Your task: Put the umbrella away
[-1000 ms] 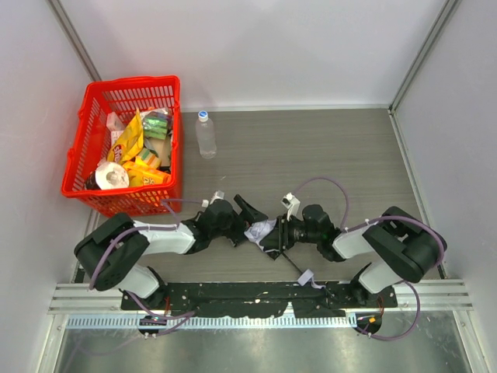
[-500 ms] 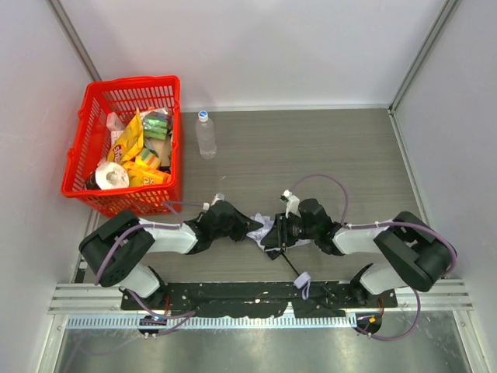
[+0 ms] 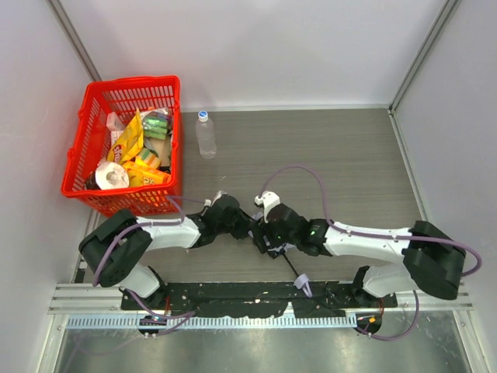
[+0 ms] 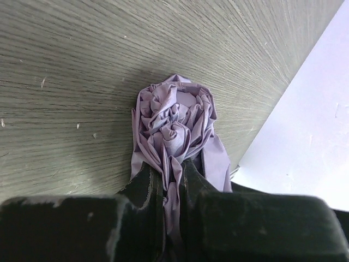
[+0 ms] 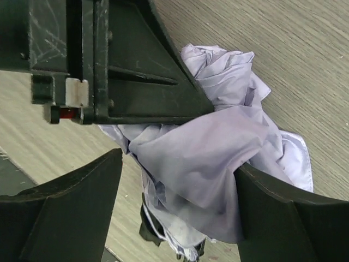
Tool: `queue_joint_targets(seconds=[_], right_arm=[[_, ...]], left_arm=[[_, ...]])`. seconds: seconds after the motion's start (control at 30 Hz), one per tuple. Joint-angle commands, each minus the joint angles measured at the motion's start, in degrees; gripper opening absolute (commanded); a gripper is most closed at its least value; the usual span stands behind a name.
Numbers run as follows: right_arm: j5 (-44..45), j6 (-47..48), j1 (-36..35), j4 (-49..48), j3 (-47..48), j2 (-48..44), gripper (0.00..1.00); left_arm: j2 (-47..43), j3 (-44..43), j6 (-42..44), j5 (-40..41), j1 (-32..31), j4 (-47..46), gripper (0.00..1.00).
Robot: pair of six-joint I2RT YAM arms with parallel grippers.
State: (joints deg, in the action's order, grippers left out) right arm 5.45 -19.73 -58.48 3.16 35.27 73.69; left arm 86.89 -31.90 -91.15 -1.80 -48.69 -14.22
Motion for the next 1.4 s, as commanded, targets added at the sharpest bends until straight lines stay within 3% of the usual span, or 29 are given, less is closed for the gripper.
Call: queue_joint_targets(seconds=[0.0, 0.13, 0.2, 0.27, 0.33, 0.37, 0.5, 0.53, 0.63, 0.77, 0.97, 1.3, 1.37], right_arm=[[13.2, 3.9, -6.7, 2.1, 5.6, 7.0, 0.79], [22.0, 3.0, -8.1, 4.4, 7.0, 12.5, 0.76], [22.3, 1.4, -8.1, 3.5, 5.8, 13.3, 0.58], [20.3, 0.9, -8.2, -0.1, 3.0, 12.5, 0.20], [15.1, 0.6, -7.4, -5.9, -0.6, 11.1, 0.01], [13.6, 0.0, -6.2, -9.2, -2.0, 10.5, 0.01], [-1.3, -1.7, 0.4, -19.5, -8.9, 7.8, 0.01], [-9.1, -2.3, 1.7, -21.3, -10.8, 7.3, 0.01], [-18.7, -4.8, 7.6, -29.1, -14.2, 6.7, 0.01], [-32.8, -9.0, 12.9, -39.0, -16.4, 8.6, 0.01], [-43.6, -20.4, 17.4, -51.8, -16.3, 9.4, 0.01], [-44.0, -26.8, 19.6, -55.9, -12.9, 12.4, 0.01], [-43.7, -29.3, 19.5, -60.4, -13.3, 13.8, 0.01]], left_arm=[[0.4, -2.5, 2.6, 1.3, -0.3, 16.2, 0.00], [0.4, -4.0, 2.4, 1.3, -0.3, 19.3, 0.00], [0.4, -4.6, 2.2, 1.4, -0.3, 20.4, 0.00], [-0.1, -4.1, 2.0, 1.3, -0.3, 19.9, 0.00], [-0.3, -3.4, 2.5, 1.3, -0.3, 18.4, 0.00], [-0.6, -3.2, 2.9, 1.4, -0.2, 17.2, 0.00], [-2.8, -0.7, 4.8, 3.4, -0.2, 12.5, 0.62], [-3.7, 0.4, 4.8, 3.7, -0.2, 10.8, 0.71], [-5.6, 2.6, 4.8, 4.6, -0.1, 8.8, 0.99], [-5.0, 3.3, 4.7, 4.0, -0.1, 8.4, 1.00], [-2.3, 3.1, 4.9, 4.0, -0.1, 7.4, 1.00], [-4.4, 5.6, 2.4, 2.7, -1.3, -1.2, 0.89], [-4.1, 5.4, 1.9, 2.3, -1.8, -2.4, 0.87]])
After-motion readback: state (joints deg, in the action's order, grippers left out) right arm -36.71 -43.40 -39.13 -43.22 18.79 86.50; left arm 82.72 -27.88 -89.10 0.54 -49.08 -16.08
